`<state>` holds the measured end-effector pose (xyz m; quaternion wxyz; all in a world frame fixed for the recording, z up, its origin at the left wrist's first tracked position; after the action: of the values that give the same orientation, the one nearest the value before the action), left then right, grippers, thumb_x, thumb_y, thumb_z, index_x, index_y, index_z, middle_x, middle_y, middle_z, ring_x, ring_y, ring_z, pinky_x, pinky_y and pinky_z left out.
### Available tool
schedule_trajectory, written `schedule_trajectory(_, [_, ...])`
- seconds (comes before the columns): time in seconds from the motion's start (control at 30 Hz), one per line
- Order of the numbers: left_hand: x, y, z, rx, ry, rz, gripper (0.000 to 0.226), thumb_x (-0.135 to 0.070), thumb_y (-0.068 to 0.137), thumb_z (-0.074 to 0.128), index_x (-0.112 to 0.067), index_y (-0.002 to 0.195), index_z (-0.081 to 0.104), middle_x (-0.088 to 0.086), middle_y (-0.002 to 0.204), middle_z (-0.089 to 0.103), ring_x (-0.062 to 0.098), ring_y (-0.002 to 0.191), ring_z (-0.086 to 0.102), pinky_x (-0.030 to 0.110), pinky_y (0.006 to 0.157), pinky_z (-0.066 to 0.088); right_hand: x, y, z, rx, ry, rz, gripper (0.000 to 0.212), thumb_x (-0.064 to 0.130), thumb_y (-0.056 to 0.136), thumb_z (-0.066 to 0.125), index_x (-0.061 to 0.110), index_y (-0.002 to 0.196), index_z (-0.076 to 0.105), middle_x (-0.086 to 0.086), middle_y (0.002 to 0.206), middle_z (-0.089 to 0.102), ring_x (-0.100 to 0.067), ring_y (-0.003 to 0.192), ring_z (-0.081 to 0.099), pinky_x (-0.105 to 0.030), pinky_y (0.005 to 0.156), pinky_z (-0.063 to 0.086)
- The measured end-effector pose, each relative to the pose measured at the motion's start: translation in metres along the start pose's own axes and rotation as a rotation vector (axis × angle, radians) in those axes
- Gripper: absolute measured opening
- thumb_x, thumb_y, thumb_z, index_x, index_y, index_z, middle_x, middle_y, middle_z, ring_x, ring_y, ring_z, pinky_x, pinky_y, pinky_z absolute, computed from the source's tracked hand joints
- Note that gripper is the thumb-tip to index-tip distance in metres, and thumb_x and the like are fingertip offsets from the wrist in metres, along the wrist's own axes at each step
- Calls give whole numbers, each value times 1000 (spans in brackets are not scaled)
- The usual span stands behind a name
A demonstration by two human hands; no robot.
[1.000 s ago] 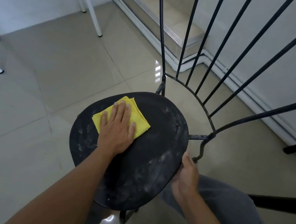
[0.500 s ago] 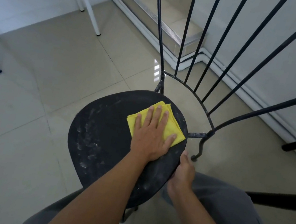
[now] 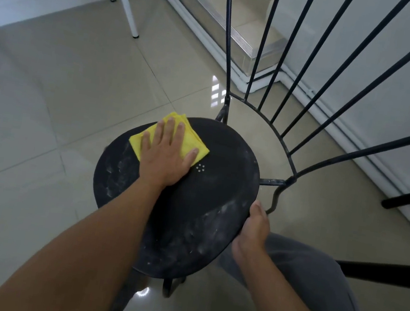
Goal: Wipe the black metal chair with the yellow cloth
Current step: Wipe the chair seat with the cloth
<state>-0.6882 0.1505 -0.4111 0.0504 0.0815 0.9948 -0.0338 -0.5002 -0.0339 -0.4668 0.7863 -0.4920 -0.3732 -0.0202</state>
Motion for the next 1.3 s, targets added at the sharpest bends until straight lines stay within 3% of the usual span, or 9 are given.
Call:
schedule_trajectory(0.27, [42, -78, -5, -18, 40, -82, 77, -68, 93, 11, -23, 155, 4, 3, 163, -2, 25, 150, -5, 55, 118, 7, 4, -7, -2, 7, -44, 14, 37, 33, 106, 41, 11, 118, 67, -8, 109, 74, -27, 104, 69, -47, 97, 54])
schedule_trajectory(0.47, [33, -115, 1, -5, 73, -79, 77, -67, 93, 12, -22, 155, 4, 3, 164, -2, 26, 150, -4, 56, 118, 12, 5, -5, -3, 39, -23, 11, 33, 27, 107, 41, 11, 101, 69, -2, 84, 78, -24, 94, 71, -41, 87, 57])
schedule_trajectory(0.6, [24, -123, 5, 12, 82, -61, 78, -67, 93, 12, -21, 155, 3, 3, 163, -5, 26, 150, -6, 56, 118, 11, 3, 0, -6, 64, -23, 8, 34, 28, 106, 41, 8, 108, 69, -5, 93, 78, -25, 97, 72, -42, 88, 57])
schedule_trajectory(0.77, [-17, -130, 8, 33, 84, 46, 79, -67, 93, 14, -20, 155, 5, 4, 163, -5, 26, 150, -7, 56, 118, 10, 2, 4, -5, 76, 2, -6, 35, 27, 107, 39, 8, 103, 68, -7, 91, 78, -24, 94, 72, -39, 83, 57])
schedule_trajectory(1.03, [-117, -91, 20, 42, 7, 224, 79, -67, 92, 21, -20, 155, 11, 6, 163, -1, 26, 150, -5, 58, 117, 8, 1, 11, -7, 97, 26, -23, 33, 23, 106, 41, 4, 107, 68, -14, 99, 75, -28, 95, 71, -42, 85, 57])
schedule_trajectory(1.17, [-137, -46, 20, 29, -6, 224, 78, -66, 92, 23, -20, 154, 15, 7, 163, 5, 28, 150, 0, 58, 117, 8, 1, 11, -4, 118, 55, -21, 36, 26, 106, 41, 1, 121, 64, -21, 115, 71, -33, 107, 67, -48, 98, 52])
schedule_trajectory(1.3, [-120, -8, 16, 26, -5, 167, 77, -66, 92, 20, -21, 154, 12, 7, 163, 4, 29, 150, -1, 57, 117, 6, 4, 9, -6, 113, 18, -50, 31, 24, 106, 42, 6, 102, 67, -13, 94, 74, -28, 92, 68, -44, 89, 54])
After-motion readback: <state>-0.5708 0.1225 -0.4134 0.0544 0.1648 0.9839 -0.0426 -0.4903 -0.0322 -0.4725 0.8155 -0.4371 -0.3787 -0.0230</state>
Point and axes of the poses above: each hand's wrist, its own y-axis towards the middle knuckle, its own z-axis out of the palm, x = y × z, the point moved 9 cm from there along y, towards the middle knuckle
